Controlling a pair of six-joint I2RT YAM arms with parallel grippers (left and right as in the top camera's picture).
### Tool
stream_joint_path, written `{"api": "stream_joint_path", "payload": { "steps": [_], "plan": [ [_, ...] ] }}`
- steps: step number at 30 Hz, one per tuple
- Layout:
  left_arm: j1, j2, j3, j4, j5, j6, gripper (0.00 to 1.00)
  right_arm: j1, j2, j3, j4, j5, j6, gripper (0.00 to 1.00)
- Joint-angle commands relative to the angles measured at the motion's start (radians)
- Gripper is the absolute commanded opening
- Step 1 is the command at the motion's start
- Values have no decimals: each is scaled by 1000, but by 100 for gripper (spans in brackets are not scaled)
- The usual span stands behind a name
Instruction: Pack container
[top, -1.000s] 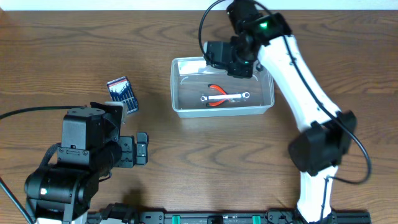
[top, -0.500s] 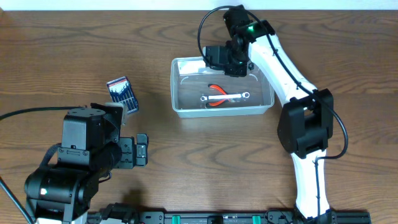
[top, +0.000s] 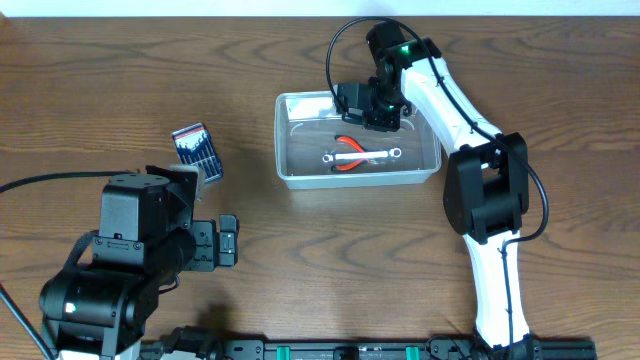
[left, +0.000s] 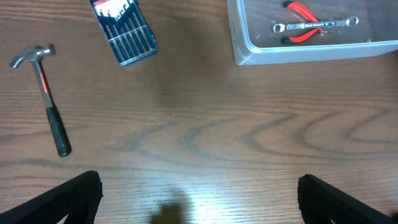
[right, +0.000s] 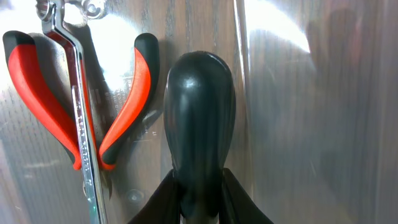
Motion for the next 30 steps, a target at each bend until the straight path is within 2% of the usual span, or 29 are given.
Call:
{"api": "stream_joint_path", "payload": {
  "steps": [1, 6, 7, 8, 14, 17, 20, 23, 24, 25, 26, 28, 30],
  "plan": [
    [3, -2, 16, -4, -4, 5, 98, -2, 7, 4, -2, -26, 12, 20],
    [3, -2, 16, -15, -4, 5, 98, -2, 7, 4, -5, -26, 16, 29],
    [3, -2, 16, -19, -4, 5, 99, -2, 7, 4, -4, -26, 27, 35],
    [3, -2, 16, -22, -4, 5, 98, -2, 7, 4, -4, -26, 36, 37],
    [3, -2, 16, -21, -4, 5, 98, -2, -2, 5, -3, -25, 97, 47],
    [3, -2, 16, -22, -4, 5, 98, -1, -32, 32, -16, -22, 213, 49],
    [3, -2, 16, -15, -4, 2, 98, -1, -88, 107, -72, -23, 345, 59],
    [3, 18, 41, -12, -4, -76, 98, -6, -168, 214, -144, -17, 426, 61],
    [3, 39, 67, -14, -4, -109, 98, -14, -199, 250, -153, -2, 465, 64],
    [3, 69, 100, -18, -5, -132, 98, -26, -233, 283, -153, 27, 519, 89],
    [3, 102, 134, -22, -5, -143, 98, -42, -264, 313, -149, 61, 579, 99],
    [3, 207, 229, -30, -19, -174, 99, -98, -336, 365, -143, 111, 740, 99],
    [5, 332, 326, -41, -96, -248, 98, -160, -386, 386, -147, 112, 857, 99]
  ]
}}
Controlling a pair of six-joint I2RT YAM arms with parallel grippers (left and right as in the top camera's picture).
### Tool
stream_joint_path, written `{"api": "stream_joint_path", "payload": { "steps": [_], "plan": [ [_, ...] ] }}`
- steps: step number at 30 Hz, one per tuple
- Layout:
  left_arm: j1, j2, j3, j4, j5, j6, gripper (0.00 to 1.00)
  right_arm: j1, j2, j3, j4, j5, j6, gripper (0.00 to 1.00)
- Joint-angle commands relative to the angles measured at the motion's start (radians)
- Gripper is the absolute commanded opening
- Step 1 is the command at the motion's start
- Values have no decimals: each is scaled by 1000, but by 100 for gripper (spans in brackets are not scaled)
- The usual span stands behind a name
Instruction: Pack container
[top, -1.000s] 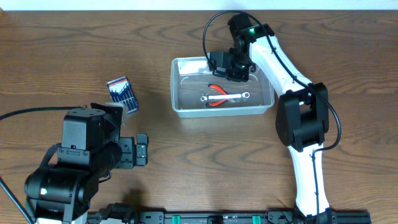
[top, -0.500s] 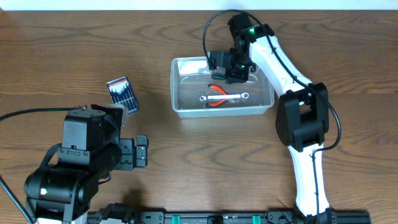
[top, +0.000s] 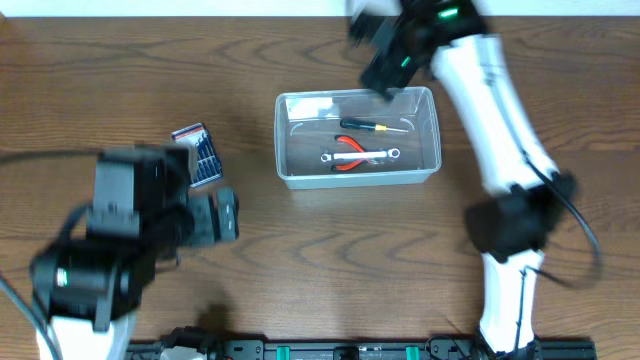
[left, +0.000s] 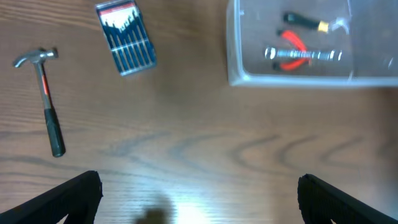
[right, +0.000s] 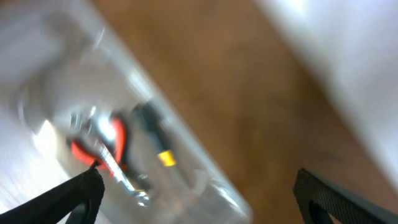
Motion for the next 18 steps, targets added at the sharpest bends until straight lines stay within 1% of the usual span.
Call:
{"api": "stream_joint_path", "payload": {
  "steps": [1, 2, 4, 6, 9, 11, 15, 18],
  "plan": [
    [9, 188, 141, -8, -108, -130, 98, -137, -152, 65, -12, 58, 328, 99],
    [26, 260, 190, -9, -136, -139, 98, -188, -180, 65, -25, 58, 398, 99],
    [67, 369, 256, -9, -141, -140, 98, -277, -210, 65, -67, 36, 494, 99],
    [117, 459, 298, -8, -141, -143, 98, -367, -220, 65, -134, 11, 538, 99],
    [223, 588, 315, -5, -114, -153, 98, -473, -209, 55, -237, 0, 542, 99],
    [276, 655, 314, -4, -87, -116, 98, -523, -197, 35, -276, 1, 535, 99],
    [341, 774, 314, 17, -89, -85, 98, -591, -162, -12, -283, 7, 535, 99],
    [352, 850, 314, 42, -89, -85, 98, -624, -129, -48, -285, 7, 537, 99]
  ]
}}
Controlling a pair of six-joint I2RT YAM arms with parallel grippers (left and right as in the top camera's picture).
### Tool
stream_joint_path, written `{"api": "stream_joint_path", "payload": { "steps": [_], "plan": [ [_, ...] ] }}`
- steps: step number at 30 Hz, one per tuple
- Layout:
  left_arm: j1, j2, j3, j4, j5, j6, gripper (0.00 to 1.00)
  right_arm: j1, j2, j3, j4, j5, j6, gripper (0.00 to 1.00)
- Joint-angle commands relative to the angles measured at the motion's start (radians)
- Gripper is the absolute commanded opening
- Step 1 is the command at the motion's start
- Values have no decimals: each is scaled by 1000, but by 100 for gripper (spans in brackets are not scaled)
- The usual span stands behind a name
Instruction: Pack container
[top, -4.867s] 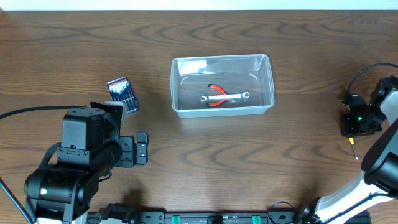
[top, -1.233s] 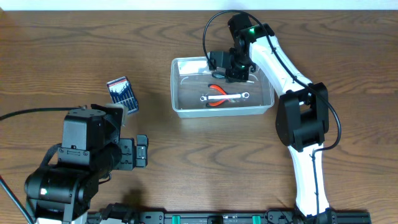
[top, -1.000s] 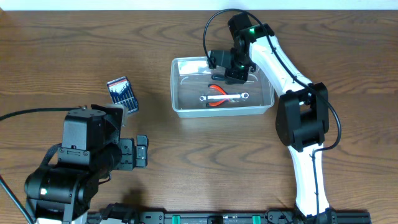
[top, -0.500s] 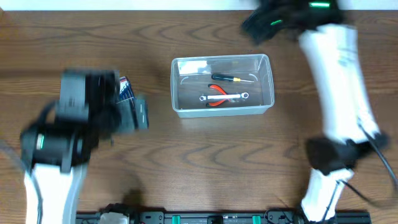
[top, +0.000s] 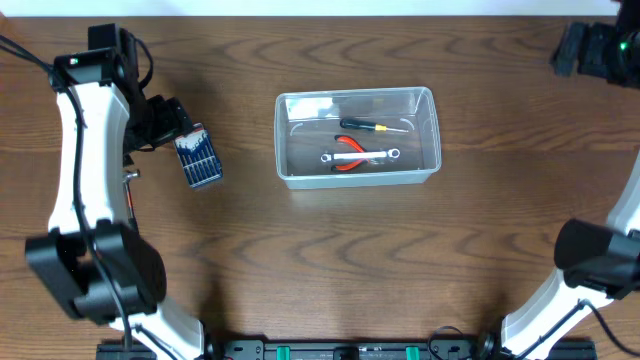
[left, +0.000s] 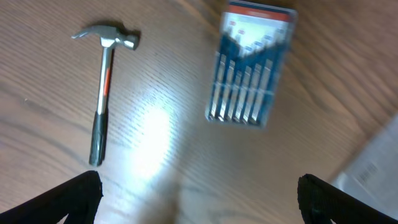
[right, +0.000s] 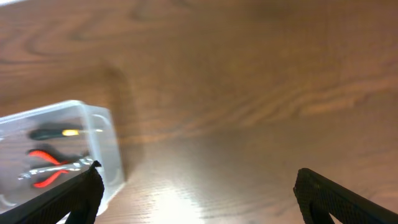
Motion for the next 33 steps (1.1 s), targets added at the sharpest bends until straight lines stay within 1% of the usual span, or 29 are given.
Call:
{"api": "stream_joint_path", "payload": {
  "steps": [1, 5, 10, 14, 18, 28, 33],
  "plan": [
    [3, 76, 18, 13, 3, 19, 98, -35, 30, -35, -4, -12, 18, 99],
    [-21, 148, 18, 43, 3, 23, 98, -40, 74, -80, -3, -13, -40, 99],
    [-70, 164, 18, 129, 3, 111, 98, -37, 103, -106, 11, -32, -68, 99],
    [-89, 172, 18, 183, 16, 153, 99, -33, 113, -106, 14, -39, -85, 99],
    [-89, 204, 7, 209, 30, 152, 98, -32, 113, -106, 15, -39, -98, 99],
    [-89, 314, 5, 214, 29, 134, 99, -32, 113, -106, 14, -39, -105, 99],
    [-88, 335, 5, 220, 29, 124, 98, -32, 113, -106, 14, -39, -105, 99]
  ]
}}
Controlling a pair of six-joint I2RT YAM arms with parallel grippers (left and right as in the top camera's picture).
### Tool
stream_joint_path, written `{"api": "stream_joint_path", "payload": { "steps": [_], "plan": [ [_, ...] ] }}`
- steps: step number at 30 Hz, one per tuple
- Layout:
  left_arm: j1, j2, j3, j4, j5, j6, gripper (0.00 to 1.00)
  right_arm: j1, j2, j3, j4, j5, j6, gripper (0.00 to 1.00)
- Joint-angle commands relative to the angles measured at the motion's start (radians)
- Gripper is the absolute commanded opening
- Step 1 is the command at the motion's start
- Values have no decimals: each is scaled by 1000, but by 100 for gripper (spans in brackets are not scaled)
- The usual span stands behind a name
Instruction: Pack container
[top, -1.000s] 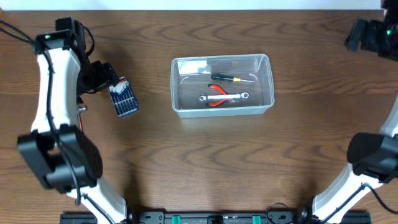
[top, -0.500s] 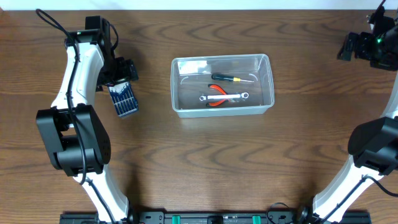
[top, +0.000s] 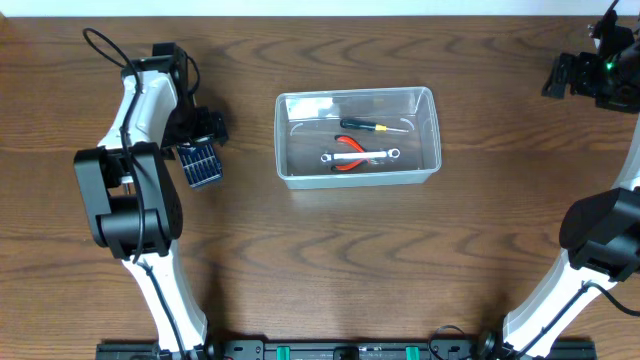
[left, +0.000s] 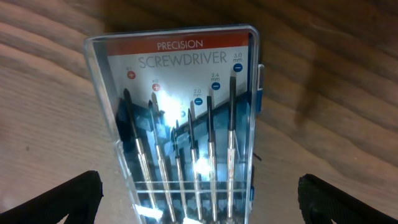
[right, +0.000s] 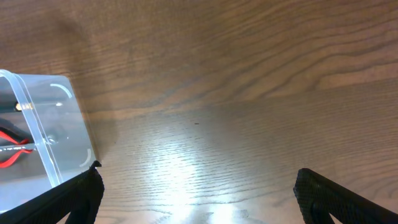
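Observation:
A clear plastic container (top: 281, 140) stands mid-table. In it lie red pliers (top: 349, 162), a wrench (top: 362, 155) and a small black-handled screwdriver (top: 372, 126). A blue precision screwdriver set (top: 198, 165) lies to the container's left. My left gripper (top: 203, 130) hangs open just above that set (left: 180, 124), one finger on each side of the case and neither touching it. At the far right edge my right gripper (top: 572, 76) is open over bare wood (right: 199, 199). Only a corner of the container (right: 43, 124) shows in the right wrist view.
The left arm's links run down the left side of the table to its base at the front. The right arm stretches along the right edge. No hammer shows in these views.
My left gripper was higher, with the hammer and the screwdriver set both in its view. Now it is low over the set, which fills the view. The right gripper has barely shifted.
At first my right gripper was shut on a black-handled screwdriver inside the container, and the left stood open at the front left. A second later the screwdriver lay in the container and the right gripper was open. Then the right was far right and the left neared the set.

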Motion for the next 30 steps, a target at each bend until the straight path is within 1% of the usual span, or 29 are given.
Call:
{"api": "stream_joint_path", "payload": {
  "steps": [1, 17, 22, 30],
  "plan": [
    [5, 15, 4, 5, 2, -11, 98, 9, 8, -2, 2, -15, -15, 99],
    [7, 48, -5, 35, 4, -46, 98, 9, 8, -2, 2, -15, -33, 99],
    [25, 48, -7, 54, 45, -47, 98, 9, 8, -2, 2, -14, -33, 99],
    [42, 48, -12, 61, 48, -47, 98, 9, 8, -2, 2, -15, -37, 99]
  ]
}}
